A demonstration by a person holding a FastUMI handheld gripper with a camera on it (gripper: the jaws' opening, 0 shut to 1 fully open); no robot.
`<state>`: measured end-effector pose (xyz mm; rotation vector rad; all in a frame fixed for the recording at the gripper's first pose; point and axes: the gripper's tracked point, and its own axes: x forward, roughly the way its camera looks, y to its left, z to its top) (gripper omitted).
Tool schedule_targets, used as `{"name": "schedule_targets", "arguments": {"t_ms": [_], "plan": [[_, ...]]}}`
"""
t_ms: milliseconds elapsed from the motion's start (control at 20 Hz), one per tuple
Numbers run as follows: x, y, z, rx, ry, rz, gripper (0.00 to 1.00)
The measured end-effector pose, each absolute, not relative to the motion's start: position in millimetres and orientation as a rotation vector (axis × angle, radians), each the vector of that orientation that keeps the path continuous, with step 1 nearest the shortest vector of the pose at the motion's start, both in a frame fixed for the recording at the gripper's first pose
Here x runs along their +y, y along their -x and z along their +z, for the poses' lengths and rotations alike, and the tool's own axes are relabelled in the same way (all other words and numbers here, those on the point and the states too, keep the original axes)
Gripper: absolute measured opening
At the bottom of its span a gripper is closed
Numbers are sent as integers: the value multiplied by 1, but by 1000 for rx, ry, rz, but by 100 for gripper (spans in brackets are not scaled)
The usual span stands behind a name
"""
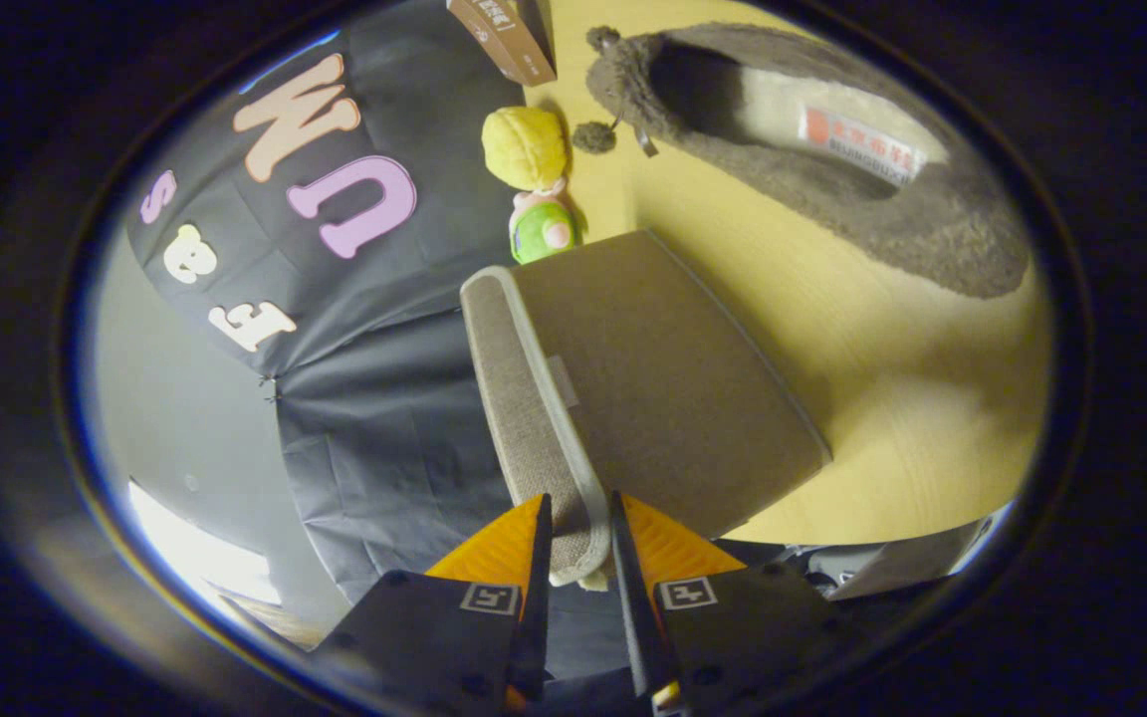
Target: Open the storage box then place both shoes into the box .Put the left shoe in first, then the right shoe, with the right side of both shoes facing outward in a uniform manner.
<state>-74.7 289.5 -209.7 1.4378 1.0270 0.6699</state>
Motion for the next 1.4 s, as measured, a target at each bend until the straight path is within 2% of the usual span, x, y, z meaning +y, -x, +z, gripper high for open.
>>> {"name": "schedule_targets", "arguments": {"t_ms": [50, 250, 550, 850, 1400], "plan": [[290, 75, -208, 1021, -1424, 678, 37], [272, 67, -207, 997, -1340, 621, 16], [278, 57, -193, 926, -1247, 606, 7], [276, 54, -166, 861, -1092, 620, 4], [327, 61, -114, 811, -797, 777, 4]]}}
